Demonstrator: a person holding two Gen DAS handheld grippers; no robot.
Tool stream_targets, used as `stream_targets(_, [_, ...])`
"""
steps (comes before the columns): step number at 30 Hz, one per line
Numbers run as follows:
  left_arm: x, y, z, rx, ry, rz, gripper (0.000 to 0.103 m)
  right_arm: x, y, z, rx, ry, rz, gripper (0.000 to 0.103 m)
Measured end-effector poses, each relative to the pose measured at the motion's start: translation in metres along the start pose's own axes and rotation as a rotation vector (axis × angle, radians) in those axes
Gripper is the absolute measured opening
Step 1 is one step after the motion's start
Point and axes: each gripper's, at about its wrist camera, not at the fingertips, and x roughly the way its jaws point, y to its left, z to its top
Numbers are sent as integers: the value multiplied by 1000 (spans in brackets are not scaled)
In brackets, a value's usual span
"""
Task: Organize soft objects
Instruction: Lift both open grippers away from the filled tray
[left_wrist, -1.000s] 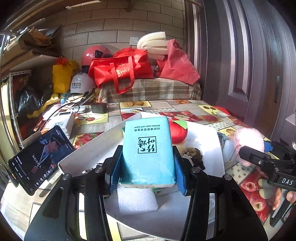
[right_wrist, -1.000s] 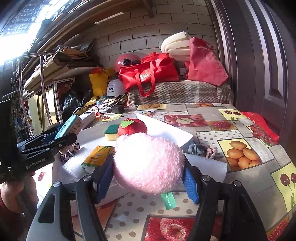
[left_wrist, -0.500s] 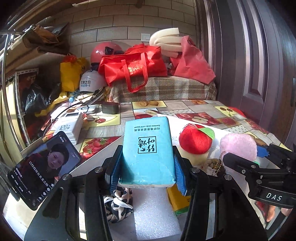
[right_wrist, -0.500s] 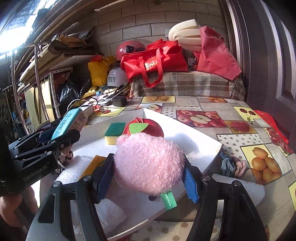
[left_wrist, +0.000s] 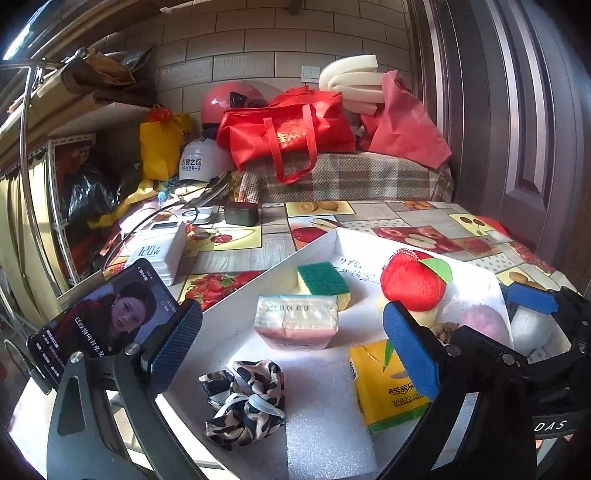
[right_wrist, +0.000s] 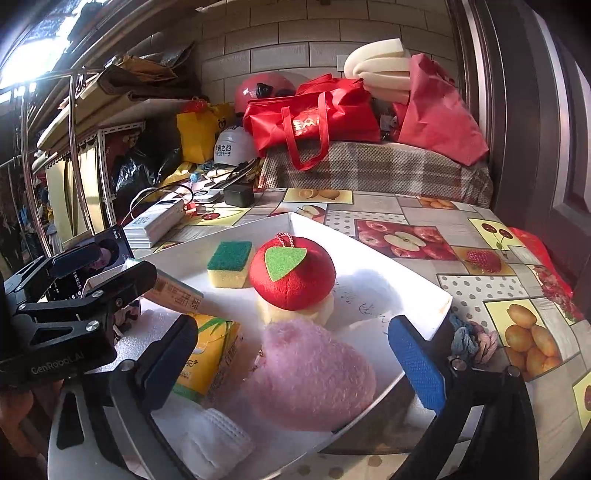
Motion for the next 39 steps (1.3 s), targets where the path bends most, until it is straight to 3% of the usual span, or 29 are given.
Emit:
stream_targets(18, [-10, 0, -1, 11, -53, 10, 103, -19, 2, 2, -6, -118, -40, 103])
stream_targets(39, [-24, -7, 1, 6, -93, 22, 103, -25, 1, 0, 6, -150, -33, 103])
